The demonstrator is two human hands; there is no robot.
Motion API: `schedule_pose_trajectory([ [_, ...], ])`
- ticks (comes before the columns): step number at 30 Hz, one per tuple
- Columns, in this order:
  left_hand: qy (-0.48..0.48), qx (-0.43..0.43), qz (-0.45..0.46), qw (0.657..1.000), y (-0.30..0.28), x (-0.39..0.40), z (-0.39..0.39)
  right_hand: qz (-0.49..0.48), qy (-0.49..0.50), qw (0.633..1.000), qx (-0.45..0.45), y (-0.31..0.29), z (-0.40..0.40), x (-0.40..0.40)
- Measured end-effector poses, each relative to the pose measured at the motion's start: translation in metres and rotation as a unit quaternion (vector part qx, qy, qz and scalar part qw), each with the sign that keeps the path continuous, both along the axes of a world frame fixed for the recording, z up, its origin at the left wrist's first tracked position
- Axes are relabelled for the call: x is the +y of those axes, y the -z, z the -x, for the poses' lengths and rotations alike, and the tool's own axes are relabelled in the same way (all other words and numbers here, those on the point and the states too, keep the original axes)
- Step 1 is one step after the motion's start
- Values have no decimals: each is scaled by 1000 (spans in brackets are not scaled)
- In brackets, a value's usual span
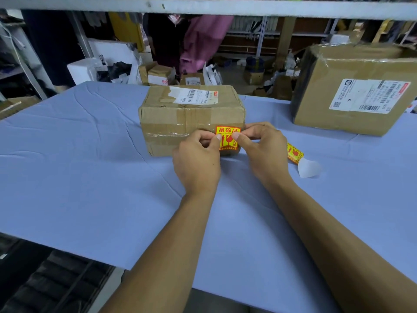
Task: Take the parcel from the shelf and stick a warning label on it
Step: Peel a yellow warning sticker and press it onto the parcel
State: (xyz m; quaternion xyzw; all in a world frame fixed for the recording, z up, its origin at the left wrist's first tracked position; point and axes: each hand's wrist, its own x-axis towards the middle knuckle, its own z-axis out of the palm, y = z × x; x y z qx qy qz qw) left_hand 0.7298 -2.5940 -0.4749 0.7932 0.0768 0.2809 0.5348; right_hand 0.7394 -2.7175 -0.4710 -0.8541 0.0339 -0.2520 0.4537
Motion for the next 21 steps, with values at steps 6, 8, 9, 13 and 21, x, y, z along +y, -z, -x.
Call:
schedule_pose_trajectory([
  [6,-7,-4,8,1000,-3,-1,1,3,34,999,5,-3,0,5],
  [8,-11,-7,8,1000,-3,-1,0,6,38,999,6,-4,0,6],
  [9,-12,-7,8,1000,-3,-1,0,4,37,999,5,-4,0,7],
  [13,-15,-7,7,1000,-3,-1,0,1,35,999,3,-7,2,8],
  [21,-17,5,4,1000,-3,-2,1,-36,41,998,20,-6,2,6],
])
